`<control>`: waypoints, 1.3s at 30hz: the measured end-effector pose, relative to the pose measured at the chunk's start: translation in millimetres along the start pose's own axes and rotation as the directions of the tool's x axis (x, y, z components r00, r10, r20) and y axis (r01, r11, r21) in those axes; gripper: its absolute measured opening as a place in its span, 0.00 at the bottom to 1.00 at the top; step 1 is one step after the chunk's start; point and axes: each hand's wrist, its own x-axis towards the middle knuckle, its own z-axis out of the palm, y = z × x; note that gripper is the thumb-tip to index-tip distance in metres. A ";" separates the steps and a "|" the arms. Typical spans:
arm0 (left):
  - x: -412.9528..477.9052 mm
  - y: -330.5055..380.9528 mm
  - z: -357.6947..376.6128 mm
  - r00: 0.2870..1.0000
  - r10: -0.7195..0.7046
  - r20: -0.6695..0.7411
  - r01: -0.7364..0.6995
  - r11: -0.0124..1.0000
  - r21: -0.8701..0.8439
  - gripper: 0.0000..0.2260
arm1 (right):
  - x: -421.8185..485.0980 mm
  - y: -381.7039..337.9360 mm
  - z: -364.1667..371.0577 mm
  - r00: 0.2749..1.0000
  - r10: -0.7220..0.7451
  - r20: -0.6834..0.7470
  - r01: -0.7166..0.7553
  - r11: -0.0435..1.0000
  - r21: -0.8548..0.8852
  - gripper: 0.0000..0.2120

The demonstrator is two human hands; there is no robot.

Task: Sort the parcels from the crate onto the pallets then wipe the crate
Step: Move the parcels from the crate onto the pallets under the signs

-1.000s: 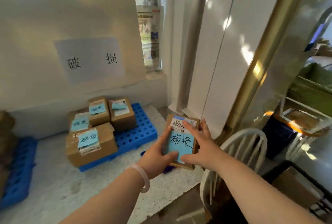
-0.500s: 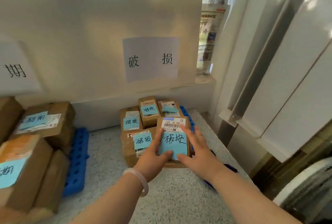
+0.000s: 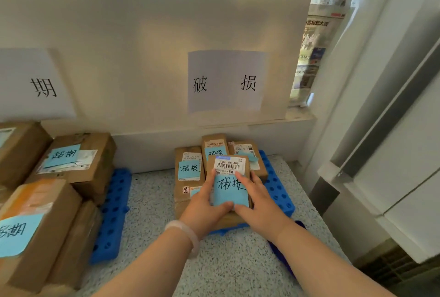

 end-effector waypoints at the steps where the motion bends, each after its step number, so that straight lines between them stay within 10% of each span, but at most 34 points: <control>1: 7.7 2.9 3.4 1.000 -0.002 -0.004 0.002 1.000 0.020 0.40 | 5.8 3.5 -5.4 1.000 0.002 0.000 -0.002 1.000 0.004 0.34; 24: 73.2 4.1 144.7 0.996 -0.088 -0.023 0.091 0.977 0.195 0.41 | 14.6 114.8 -75.4 0.986 0.126 -0.112 -0.108 0.983 0.148 0.34; 39: 81.9 -45.2 152.0 0.947 -0.321 -0.030 0.322 0.943 0.081 0.42 | 28.2 145.4 -47.7 0.956 0.273 0.109 -0.283 0.955 0.091 0.30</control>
